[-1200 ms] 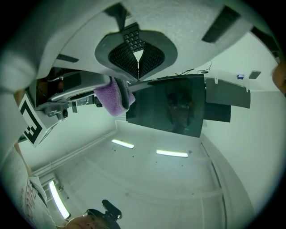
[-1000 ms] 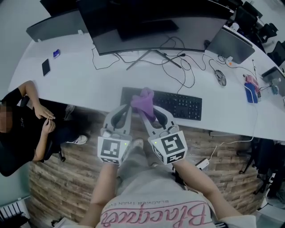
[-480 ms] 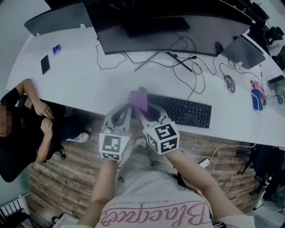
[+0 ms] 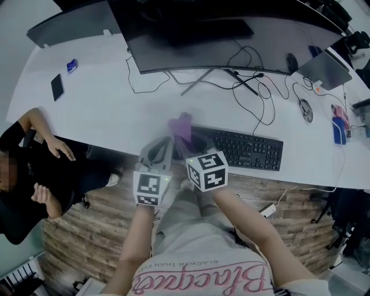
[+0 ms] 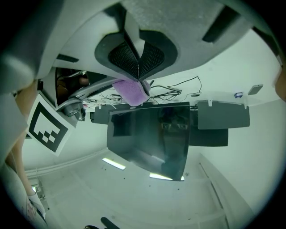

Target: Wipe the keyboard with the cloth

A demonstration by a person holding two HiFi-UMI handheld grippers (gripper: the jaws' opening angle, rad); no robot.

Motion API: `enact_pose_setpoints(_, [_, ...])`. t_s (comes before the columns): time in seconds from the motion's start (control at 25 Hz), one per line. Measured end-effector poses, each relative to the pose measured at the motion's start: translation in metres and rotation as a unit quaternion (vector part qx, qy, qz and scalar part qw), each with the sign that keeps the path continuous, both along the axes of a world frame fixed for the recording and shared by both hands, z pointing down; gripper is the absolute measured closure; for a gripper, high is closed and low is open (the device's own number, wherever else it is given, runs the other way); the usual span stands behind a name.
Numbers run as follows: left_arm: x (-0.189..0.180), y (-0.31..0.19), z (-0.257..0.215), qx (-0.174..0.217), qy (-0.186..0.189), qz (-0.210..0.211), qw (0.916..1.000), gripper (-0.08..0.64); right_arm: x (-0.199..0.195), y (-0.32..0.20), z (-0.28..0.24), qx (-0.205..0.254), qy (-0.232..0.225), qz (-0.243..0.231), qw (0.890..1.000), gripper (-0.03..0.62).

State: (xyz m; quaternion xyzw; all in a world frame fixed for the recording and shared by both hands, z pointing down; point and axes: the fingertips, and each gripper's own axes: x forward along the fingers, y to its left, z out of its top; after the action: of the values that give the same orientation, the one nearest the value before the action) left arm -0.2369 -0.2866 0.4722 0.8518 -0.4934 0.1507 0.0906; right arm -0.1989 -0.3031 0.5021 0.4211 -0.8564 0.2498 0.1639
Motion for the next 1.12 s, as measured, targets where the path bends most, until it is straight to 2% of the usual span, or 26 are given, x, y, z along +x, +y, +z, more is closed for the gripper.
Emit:
enact_pose_setpoints(0.36, [-0.008, -0.014, 0.018, -0.021, 0.011, 0.003, 0.9997, 0.552, -0.009, -0.021, 0.022, -0.037, 0.036, 0.013, 0.999, 0.503])
enact_pose_setpoints(0.68, [-0.007, -0.018, 0.030, -0.035, 0.009, 0.008, 0.9993, 0.552, -0.007, -0.030, 0.033, -0.044, 0.062, 0.020, 0.997, 0.503])
enact_pose_setpoints(1.12, [0.008, -0.022, 0.038, -0.049, 0.011, 0.006, 0.9987, 0.552, 0.009, -0.031, 0.034, -0.048, 0.057, 0.018, 0.997, 0.503])
